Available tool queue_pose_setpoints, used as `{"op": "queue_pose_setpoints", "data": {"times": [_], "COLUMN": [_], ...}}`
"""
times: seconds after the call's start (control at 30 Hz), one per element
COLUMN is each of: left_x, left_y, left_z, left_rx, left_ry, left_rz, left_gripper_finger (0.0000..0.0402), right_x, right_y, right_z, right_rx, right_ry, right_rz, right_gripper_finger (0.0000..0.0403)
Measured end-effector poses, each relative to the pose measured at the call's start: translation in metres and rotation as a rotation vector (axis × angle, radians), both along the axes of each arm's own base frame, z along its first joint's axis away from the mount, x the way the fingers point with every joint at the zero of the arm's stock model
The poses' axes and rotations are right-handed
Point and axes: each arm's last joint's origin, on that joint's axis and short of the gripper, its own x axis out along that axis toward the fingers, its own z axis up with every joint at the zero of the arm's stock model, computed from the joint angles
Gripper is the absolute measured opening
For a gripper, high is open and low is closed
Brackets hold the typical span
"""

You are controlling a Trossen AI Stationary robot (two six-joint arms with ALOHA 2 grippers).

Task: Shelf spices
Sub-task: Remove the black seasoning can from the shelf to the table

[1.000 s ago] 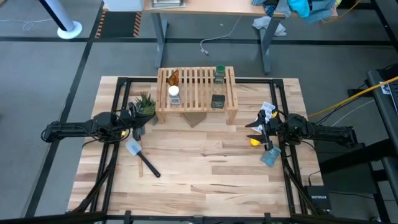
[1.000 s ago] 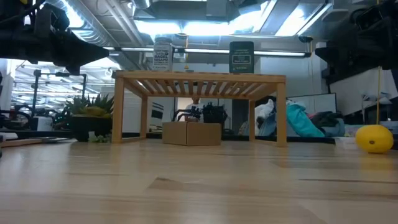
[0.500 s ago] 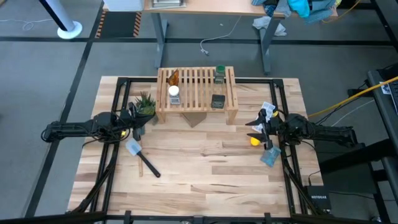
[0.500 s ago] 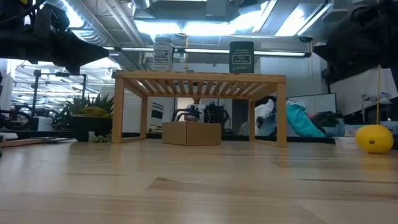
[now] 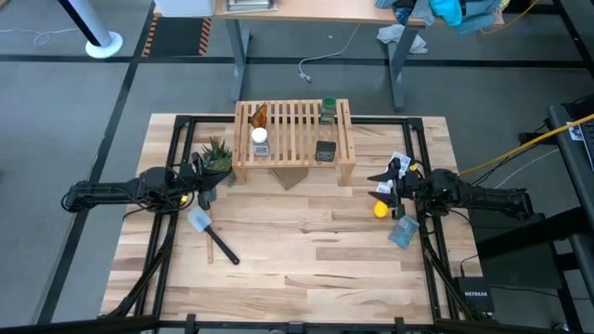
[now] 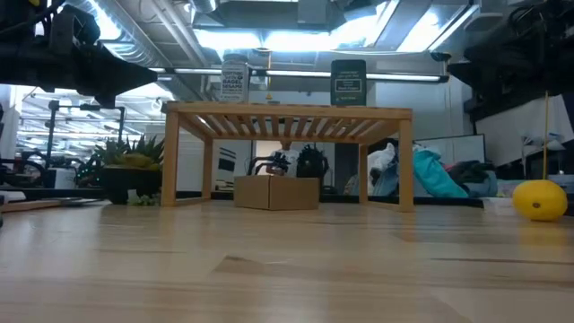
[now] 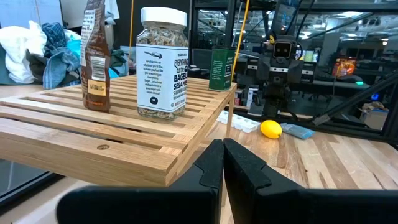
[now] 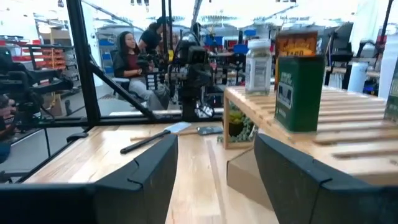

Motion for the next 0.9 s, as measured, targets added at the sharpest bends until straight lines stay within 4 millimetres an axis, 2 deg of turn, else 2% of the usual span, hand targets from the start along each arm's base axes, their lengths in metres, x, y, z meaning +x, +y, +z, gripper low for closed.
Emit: {"op": "queue_pose_setpoints", "data": {"times": [0.2, 0.37, 0.57, 0.9], "left_x": [0.0, 0.0, 0.0, 0.0], "left_y": [0.0, 0.0, -0.001, -0.001], "left_z": [0.0, 0.0, 0.0, 0.001], "left_rx": [0.039, -0.053, -0.143, -0.041], "left_ry": [0.014, -0.019, -0.045, -0.022], "left_rz": [0.003, -0.002, -0.036, -0.039], "left_gripper_finger": [0.0005, 0.0005, 0.0005, 0.0006], "right_x": [-0.002, -0.005, -0.004, 0.01], "right_y": [-0.003, -0.006, -0.009, -0.011], "right_z": [0.012, 0.021, 0.022, 0.026], "right_rx": [-0.037, -0.052, -0.005, 0.004], "right_ry": [-0.106, -0.167, -0.164, -0.188], "right_rz": [-0.111, -0.225, -0.322, -0.368], "right_gripper_finger": [0.022, 0.022, 0.0223, 0.0286]}}
